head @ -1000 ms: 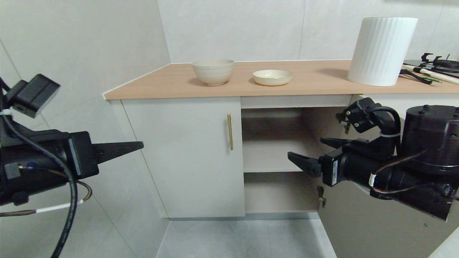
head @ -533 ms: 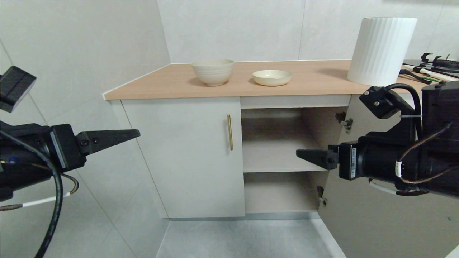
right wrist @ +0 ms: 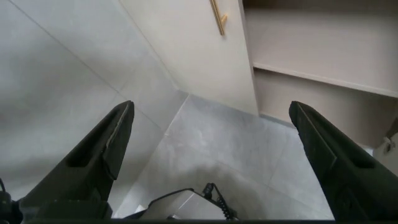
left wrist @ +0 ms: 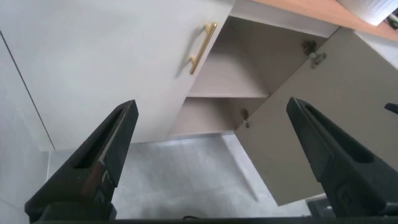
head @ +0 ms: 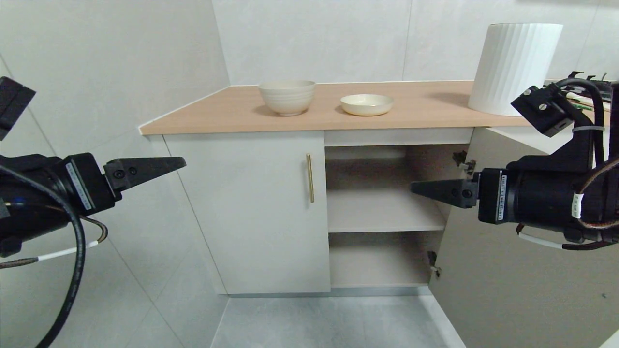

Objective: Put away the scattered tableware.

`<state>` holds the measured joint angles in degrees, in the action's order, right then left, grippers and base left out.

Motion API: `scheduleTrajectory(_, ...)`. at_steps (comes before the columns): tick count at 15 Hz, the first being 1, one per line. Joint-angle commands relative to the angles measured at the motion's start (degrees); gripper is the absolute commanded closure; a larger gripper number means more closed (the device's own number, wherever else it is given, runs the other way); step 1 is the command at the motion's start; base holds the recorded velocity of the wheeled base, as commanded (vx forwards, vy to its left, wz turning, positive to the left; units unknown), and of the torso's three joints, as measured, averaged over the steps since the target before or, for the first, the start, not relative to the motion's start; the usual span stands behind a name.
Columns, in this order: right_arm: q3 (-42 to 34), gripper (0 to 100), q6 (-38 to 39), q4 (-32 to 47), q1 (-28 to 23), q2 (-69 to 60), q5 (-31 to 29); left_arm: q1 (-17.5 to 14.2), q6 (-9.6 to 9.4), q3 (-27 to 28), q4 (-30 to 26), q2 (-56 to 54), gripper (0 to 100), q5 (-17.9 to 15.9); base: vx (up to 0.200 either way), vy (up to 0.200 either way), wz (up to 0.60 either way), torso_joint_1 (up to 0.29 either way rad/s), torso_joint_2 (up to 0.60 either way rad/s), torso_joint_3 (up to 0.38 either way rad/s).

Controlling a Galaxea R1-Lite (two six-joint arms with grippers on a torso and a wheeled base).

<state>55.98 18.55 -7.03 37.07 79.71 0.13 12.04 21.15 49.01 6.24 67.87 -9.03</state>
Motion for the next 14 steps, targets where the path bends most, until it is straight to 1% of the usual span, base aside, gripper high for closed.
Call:
scheduleTrajectory(1,0.0,0,0.0,0.0,0.0,-0.3,0.0,-0.1,0.03,0.1,-0.1,0.2,0,0.0,0.200,0.000,0.00,0.007,0.00,-0.002)
scheduleTrajectory(6,-0.1,0,0.0,0.7,0.1,-0.3,0.1,-1.3,0.03,0.5,-0.1,0.6,0,0.0,0.200,0.000,0.00,0.006,0.00,0.002)
scheduleTrajectory(13,-0.3,0,0.0,0.7,0.2,-0.2,0.1,-1.3,0.03,0.5,-0.1,0.7,0,0.0,0.200,0.000,0.00,0.000,0.00,0.002)
scheduleTrajectory(14,-0.3,0,0.0,0.7,0.2,-0.3,0.1,-1.3,0.03,0.4,-0.1,0.6,0,-0.1,0.000,0.000,0.00,0.000,0.00,0.000)
